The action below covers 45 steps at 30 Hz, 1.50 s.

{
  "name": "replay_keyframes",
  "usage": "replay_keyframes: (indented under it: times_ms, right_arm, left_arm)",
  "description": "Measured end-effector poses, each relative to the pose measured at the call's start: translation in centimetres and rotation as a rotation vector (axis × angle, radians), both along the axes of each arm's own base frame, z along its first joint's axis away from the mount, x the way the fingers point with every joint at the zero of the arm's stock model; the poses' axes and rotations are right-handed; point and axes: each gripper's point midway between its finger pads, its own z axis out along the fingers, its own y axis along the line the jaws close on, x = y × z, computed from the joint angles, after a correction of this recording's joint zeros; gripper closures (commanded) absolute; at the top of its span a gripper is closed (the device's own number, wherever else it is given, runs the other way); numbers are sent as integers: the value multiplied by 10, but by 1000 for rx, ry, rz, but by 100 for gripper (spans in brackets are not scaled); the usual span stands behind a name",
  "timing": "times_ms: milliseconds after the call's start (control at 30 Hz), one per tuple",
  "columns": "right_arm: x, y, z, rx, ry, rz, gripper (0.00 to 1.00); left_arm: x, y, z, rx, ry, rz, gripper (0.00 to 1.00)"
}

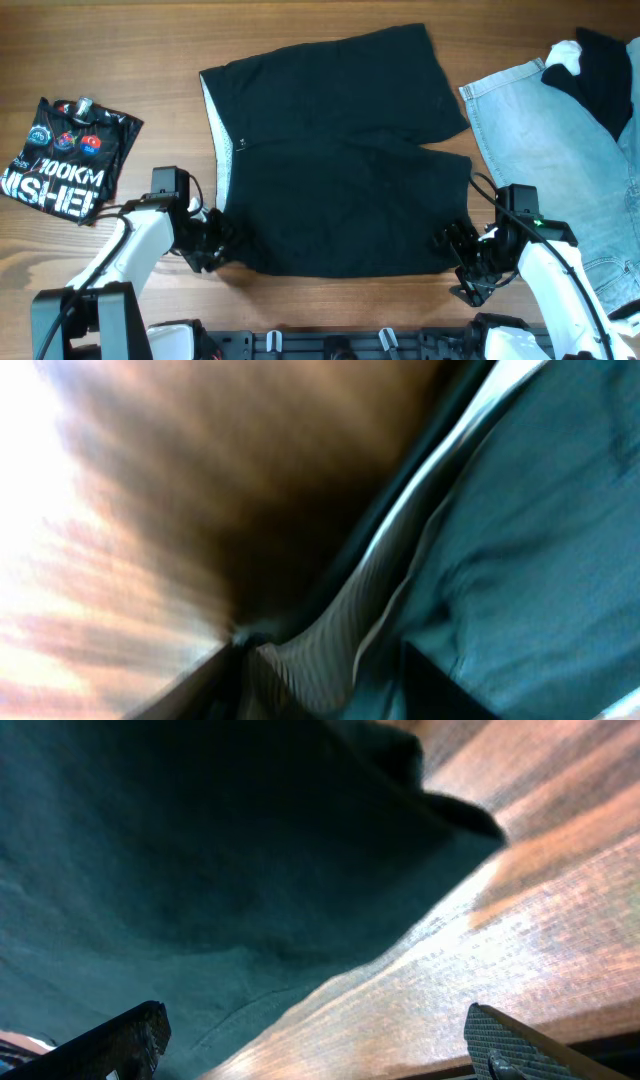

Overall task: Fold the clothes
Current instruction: 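Grasp the bottom leg hems with both grippers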

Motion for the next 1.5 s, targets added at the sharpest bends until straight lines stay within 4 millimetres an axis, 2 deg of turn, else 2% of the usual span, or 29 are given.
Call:
replay_keyframes:
  times_ms: [167,267,367,467,667,767,800,833,867,933,1067,1167,1300,1400,1500]
  right_arm:
    - [2,0,0,-2,-9,-3,0]
    - [3,-1,0,-2,-13,-3,1]
    - [4,-1,0,-3,-17,-2,0]
    - [4,-1,0,-3,-19,1,0]
    - [8,-1,0,-5,-34,1,0]
    - [8,-1,0,-5,-33,1,0]
    - [8,-1,0,-5,-33,1,1]
    - [8,-1,0,-6,-34,1,1]
    - [7,-1,0,-6,-33,1,0]
    - [7,-2,0,-8,-32,1,1]
    - [7,-2,-1,-13,-27,-6,1]
    - [2,-2,-1,-10,1,-20,2]
    - [-2,-1,-1,-7,25,-29,12]
    - [-6,-1,-1,-5,43,-40,14]
    - [-17,1,-12,-3,71,-46,15]
  left_arm:
    - [-50,-5,-2,-26,213,3,27]
    - [-61,-4,-3,-13,257,1,35]
    - [-53,-4,-6,-9,237,33,39]
    - [-45,-4,-6,-8,230,92,48]
    - [-30,-4,-7,0,180,138,53]
    - [-27,-3,-7,7,176,152,64]
    - [-22,-3,-7,7,154,155,75]
    - [-5,0,-6,21,83,153,83]
    - [0,3,-6,33,61,153,90]
    - [5,9,-7,70,36,140,96]
    - [9,21,-7,143,19,122,96]
    - [-4,30,-7,198,79,115,95]
    - [-12,31,-6,211,111,108,94]
    - [-13,31,-7,212,111,105,94]
    - [-13,32,-7,214,111,104,94]
